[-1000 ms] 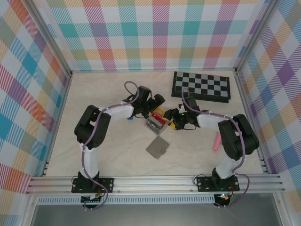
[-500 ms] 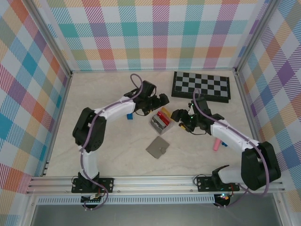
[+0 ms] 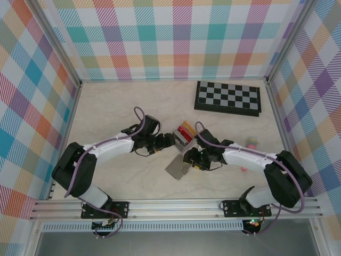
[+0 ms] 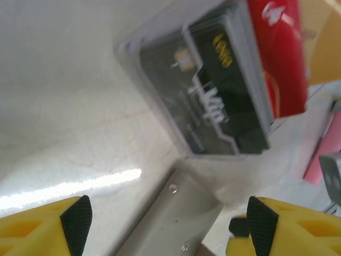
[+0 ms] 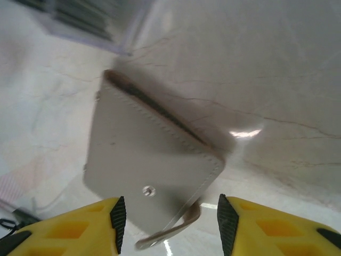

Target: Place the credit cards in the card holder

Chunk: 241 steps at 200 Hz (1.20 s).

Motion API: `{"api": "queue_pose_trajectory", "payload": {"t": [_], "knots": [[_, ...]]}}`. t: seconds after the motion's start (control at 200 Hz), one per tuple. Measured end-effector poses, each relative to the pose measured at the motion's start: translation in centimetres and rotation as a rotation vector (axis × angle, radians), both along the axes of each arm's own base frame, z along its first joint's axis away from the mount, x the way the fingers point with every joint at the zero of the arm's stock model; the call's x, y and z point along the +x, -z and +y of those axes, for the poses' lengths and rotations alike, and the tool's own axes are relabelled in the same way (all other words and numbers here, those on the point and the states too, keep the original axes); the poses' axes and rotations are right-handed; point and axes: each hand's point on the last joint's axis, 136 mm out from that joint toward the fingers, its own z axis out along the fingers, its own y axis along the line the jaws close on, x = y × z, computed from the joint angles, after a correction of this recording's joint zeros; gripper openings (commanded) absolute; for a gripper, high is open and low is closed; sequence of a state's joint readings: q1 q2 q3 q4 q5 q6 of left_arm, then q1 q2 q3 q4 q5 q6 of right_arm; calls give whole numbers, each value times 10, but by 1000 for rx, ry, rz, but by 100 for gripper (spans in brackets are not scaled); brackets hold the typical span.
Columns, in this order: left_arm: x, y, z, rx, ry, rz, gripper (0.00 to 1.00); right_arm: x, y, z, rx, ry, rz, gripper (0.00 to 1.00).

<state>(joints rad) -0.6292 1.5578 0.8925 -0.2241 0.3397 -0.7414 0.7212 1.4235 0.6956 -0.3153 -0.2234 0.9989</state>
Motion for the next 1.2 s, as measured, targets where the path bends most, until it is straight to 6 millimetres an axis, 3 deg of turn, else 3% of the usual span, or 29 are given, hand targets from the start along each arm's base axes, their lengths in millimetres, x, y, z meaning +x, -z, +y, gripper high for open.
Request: {"api": "queue_pose_trajectory", "payload": {"t": [0.32,0.495,0.795,0.935,1.045,1.205], "knots": [[-26,24,-4,-23,50,52,64,7,17,1,-43,18,25,42],[-47,40,-19,-9,102,88,57,12,19,6,-36,18,17,37],[-69,48,-26,-12,115,99,46,21,18,13,-25,12,1,38],[-89,48,-30,-22,122,107,45,23,17,16,-28,-6,-12,41],[-98,47,-24,-26,92,107,51,28,11,11,-64,-23,-42,44],[-88,33,-7,10,12,34,58,42,-18,-1,-160,-62,-144,50]]}}
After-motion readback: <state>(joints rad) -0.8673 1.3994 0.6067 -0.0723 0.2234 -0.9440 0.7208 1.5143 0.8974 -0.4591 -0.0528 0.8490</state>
